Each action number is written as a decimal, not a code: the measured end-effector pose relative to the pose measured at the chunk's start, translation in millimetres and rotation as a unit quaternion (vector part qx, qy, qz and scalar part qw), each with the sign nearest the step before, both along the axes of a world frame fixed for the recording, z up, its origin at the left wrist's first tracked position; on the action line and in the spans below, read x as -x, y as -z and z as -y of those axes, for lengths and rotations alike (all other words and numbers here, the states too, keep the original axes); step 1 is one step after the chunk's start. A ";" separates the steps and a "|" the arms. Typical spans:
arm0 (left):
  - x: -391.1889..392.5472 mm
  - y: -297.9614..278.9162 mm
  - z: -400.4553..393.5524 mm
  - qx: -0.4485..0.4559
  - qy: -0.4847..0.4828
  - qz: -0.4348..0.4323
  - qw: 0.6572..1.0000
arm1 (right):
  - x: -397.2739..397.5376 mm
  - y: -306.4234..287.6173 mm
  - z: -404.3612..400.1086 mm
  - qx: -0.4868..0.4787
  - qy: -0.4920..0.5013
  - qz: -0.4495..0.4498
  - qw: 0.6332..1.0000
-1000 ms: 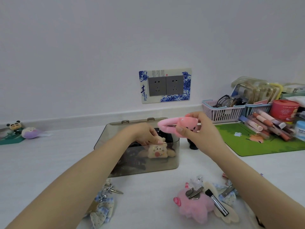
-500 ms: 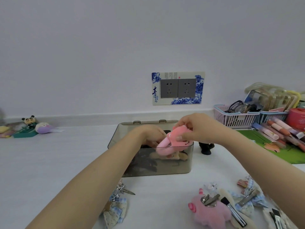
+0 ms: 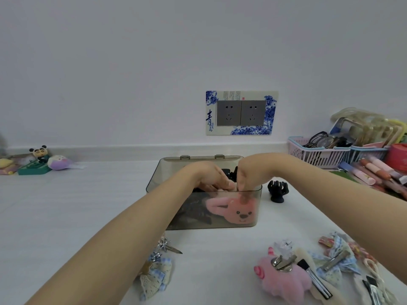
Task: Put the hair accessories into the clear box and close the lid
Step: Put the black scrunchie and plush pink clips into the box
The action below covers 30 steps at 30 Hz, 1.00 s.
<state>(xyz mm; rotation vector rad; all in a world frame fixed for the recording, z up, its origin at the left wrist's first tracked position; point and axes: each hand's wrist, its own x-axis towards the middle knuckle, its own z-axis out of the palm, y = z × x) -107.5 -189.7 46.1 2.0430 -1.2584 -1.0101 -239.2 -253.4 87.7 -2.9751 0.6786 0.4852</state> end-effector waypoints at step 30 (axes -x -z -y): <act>33.7 -25.5 -75.5 0.211 -0.040 0.200 0.956 | 65.9 16.4 -15.8 -0.076 0.002 0.363 0.929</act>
